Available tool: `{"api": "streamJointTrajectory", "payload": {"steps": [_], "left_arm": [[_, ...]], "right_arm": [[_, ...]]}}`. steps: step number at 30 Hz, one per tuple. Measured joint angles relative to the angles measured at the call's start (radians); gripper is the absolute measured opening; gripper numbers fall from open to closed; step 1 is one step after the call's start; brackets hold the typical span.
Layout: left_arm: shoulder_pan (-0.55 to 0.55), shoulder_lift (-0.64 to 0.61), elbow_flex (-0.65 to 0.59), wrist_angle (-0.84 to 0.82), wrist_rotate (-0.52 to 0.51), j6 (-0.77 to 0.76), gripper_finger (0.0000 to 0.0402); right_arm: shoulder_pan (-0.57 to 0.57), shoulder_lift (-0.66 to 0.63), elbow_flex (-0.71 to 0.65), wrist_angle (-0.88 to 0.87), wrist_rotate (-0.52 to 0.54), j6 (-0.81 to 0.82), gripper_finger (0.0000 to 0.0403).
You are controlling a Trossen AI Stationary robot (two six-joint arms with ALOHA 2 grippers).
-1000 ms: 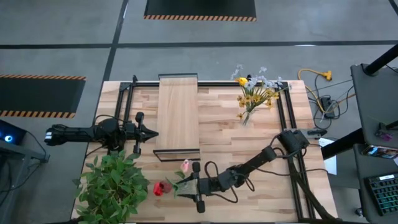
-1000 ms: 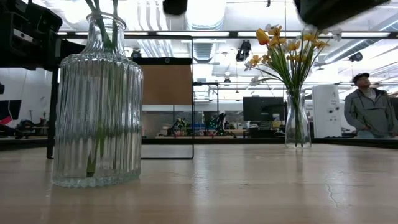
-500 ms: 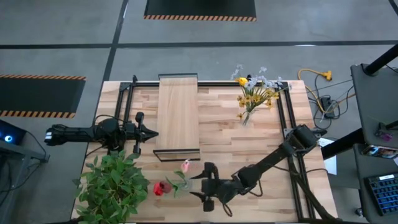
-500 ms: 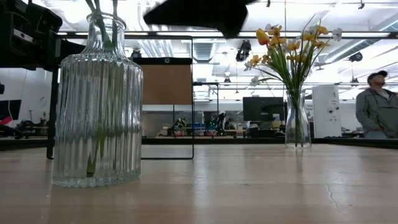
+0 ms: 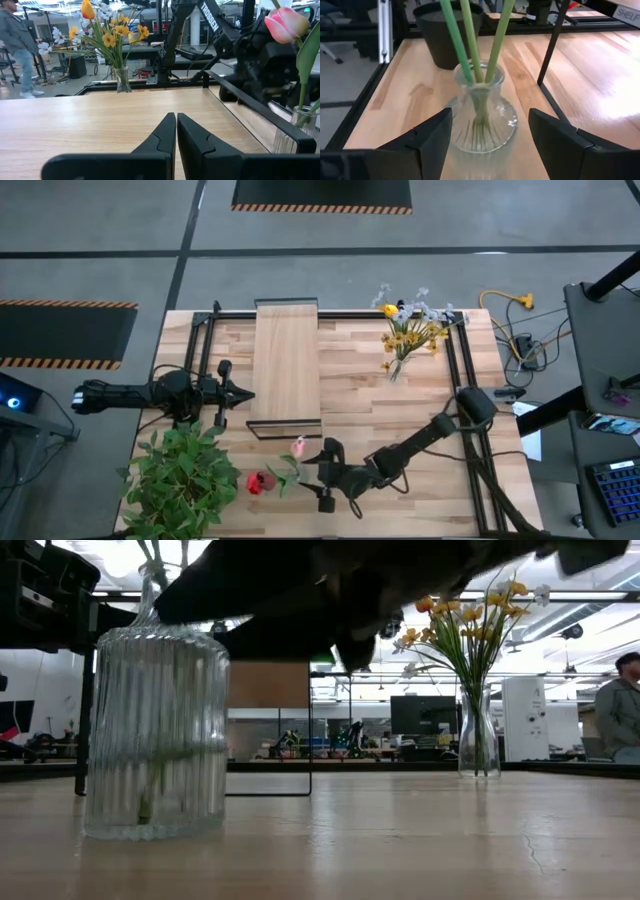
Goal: Pick and place flowers into a vace then onto a shelf
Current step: Put the bottom transparent vase on the shelf
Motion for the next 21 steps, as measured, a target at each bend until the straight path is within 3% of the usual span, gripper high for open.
{"api": "streamJointTrajectory", "payload": {"steps": [9, 21], "left_arm": [[0.0, 0.0, 0.0, -0.001, 0.0, 0.0, 0.0], [0.0, 0.0, 0.0, -0.002, 0.0, 0.0, 0.0]], "right_arm": [[-0.027, 0.039, 0.014, 0.063, -0.044, -0.004, 0.0262], [-0.032, 0.038, 0.009, 0.186, -0.053, -0.068, 0.0245]]}}
